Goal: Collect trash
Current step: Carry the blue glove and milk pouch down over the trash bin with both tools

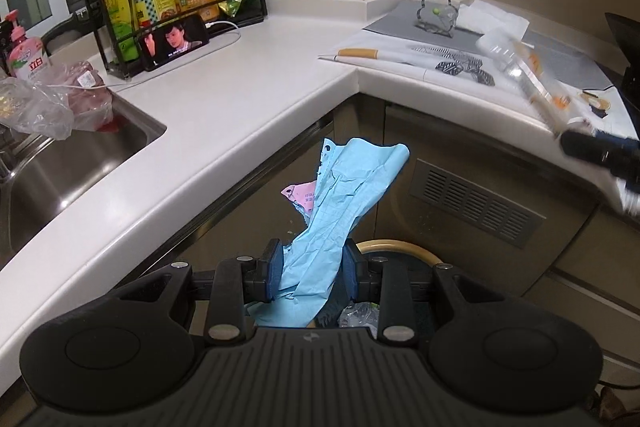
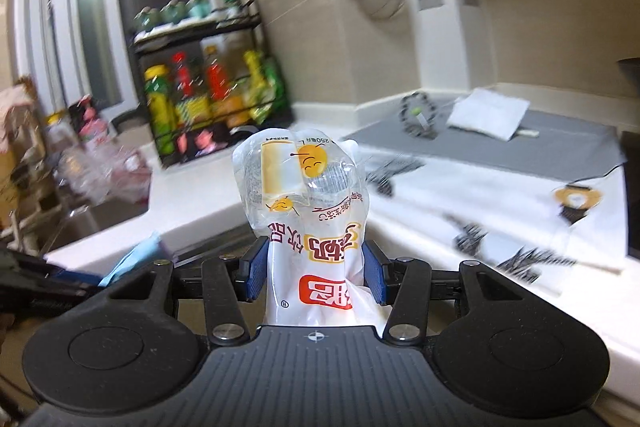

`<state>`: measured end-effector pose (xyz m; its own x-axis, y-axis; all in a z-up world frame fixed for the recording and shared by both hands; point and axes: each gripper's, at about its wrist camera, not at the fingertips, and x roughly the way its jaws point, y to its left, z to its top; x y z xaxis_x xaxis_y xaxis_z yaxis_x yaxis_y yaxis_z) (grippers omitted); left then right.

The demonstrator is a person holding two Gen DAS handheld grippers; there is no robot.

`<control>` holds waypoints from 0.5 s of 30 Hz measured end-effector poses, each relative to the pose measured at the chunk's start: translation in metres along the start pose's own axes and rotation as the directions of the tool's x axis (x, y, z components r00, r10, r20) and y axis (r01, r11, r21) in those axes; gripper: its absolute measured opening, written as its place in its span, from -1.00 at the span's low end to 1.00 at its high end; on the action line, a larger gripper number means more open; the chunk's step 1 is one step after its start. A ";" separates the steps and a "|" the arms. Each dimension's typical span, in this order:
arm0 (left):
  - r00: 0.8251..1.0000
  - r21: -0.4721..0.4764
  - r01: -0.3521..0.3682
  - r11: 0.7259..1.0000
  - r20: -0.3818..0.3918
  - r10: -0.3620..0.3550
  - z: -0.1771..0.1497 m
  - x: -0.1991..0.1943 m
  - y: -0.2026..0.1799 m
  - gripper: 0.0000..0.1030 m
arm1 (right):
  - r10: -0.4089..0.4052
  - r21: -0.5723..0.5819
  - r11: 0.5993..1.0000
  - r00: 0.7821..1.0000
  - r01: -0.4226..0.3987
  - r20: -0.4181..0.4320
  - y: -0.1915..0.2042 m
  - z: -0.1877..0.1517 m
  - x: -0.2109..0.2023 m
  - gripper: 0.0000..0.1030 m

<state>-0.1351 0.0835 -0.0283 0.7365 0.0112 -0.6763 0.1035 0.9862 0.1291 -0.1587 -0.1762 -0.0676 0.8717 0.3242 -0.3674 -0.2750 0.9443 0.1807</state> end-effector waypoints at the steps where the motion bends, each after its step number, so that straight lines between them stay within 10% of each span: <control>1: 1.000 -0.001 0.000 1.000 -0.001 0.000 -0.001 0.000 0.000 -0.33 | 0.009 -0.002 1.000 1.000 -0.009 -0.014 0.004 -0.003 0.002 0.01; 15: 1.000 0.010 -0.003 1.000 -0.013 0.004 -0.013 0.007 -0.010 -0.33 | 0.037 -0.118 0.992 0.989 -0.054 -0.142 0.046 -0.037 0.015 0.01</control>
<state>-0.1403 0.0761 -0.0437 0.7284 0.0168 -0.6849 0.1076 0.9845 0.1386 -0.1735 -0.1256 -0.0986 0.7944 0.3637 -0.4865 -0.3676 0.9255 0.0918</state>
